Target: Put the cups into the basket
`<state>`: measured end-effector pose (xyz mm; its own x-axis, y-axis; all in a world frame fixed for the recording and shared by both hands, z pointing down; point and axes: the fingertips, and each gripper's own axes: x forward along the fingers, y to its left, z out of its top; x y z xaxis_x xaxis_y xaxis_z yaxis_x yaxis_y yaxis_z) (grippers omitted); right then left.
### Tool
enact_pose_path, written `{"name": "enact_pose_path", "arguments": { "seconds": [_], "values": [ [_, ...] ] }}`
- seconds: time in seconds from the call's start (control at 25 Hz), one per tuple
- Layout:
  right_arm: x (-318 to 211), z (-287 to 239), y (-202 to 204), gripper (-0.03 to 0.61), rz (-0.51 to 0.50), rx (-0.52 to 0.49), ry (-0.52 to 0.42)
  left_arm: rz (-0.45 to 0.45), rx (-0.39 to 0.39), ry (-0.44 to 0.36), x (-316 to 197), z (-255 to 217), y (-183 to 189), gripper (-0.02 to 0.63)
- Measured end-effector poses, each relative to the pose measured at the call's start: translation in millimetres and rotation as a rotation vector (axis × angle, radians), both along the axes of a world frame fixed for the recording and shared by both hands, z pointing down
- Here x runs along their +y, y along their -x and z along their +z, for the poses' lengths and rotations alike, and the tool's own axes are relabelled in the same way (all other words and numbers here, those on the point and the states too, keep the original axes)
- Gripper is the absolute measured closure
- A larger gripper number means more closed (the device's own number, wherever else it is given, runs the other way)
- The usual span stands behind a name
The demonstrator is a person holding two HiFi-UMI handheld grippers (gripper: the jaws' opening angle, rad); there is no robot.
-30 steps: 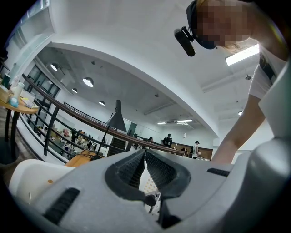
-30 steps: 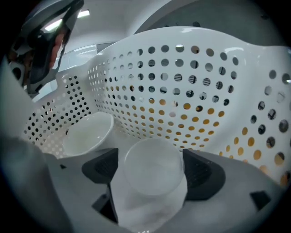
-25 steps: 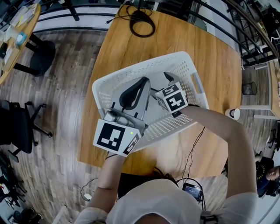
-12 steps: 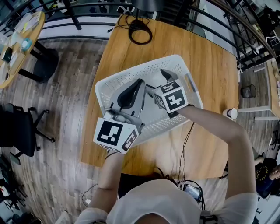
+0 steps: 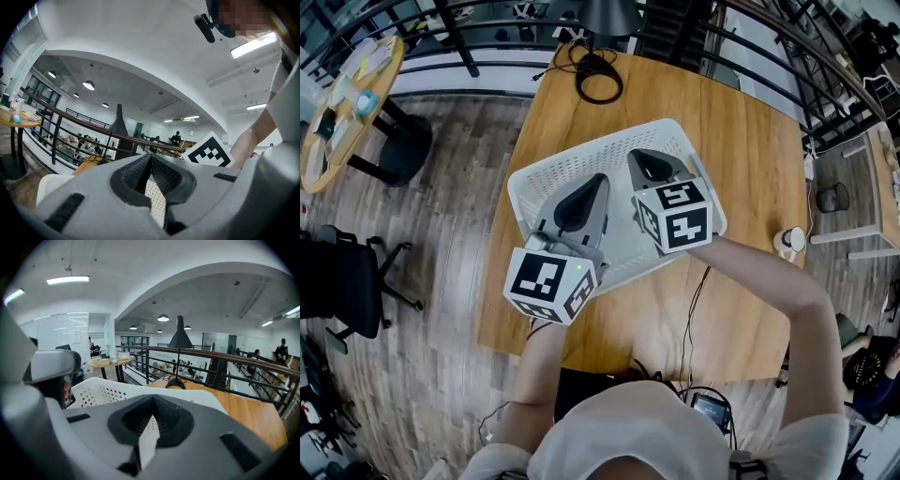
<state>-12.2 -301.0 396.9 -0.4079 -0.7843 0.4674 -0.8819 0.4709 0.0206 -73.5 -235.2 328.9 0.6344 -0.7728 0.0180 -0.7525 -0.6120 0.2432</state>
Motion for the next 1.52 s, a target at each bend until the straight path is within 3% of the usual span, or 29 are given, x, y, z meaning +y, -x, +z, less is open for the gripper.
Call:
{"name": "enact_pose_path", "arguments": {
  "seconds": [0.16,0.44,0.68,0.88,1.08,1.36,1.52],
  "values": [
    [16,-14,2,0.566,-0.011,-0.053,-0.015,0.011,-0.008,0.003,7,-2,-6,0.604],
    [56,-55,7,0.566,-0.075,-0.068,-0.161,0.043,-0.019,0.003,23,-6,-19,0.604],
    [96,-76,-19,0.566,-0.010,-0.090,-0.225,0.114,-0.017,-0.024,49,-15,-48,0.604],
    [123,-77,-60,0.566,0.087,-0.080,-0.257,0.199,-0.016,-0.022,71,-12,-86,0.604],
    [157,-71,-113,0.566,0.241,-0.114,-0.269,0.300,-0.009,-0.022,99,-4,-129,0.604],
    [220,-75,-210,0.566,0.469,-0.091,-0.298,0.468,-0.004,-0.041,140,-9,-203,0.604],
    [254,-83,-245,0.566,0.556,-0.078,-0.325,0.541,0.002,-0.056,164,-15,-237,0.604]
  ]
}}
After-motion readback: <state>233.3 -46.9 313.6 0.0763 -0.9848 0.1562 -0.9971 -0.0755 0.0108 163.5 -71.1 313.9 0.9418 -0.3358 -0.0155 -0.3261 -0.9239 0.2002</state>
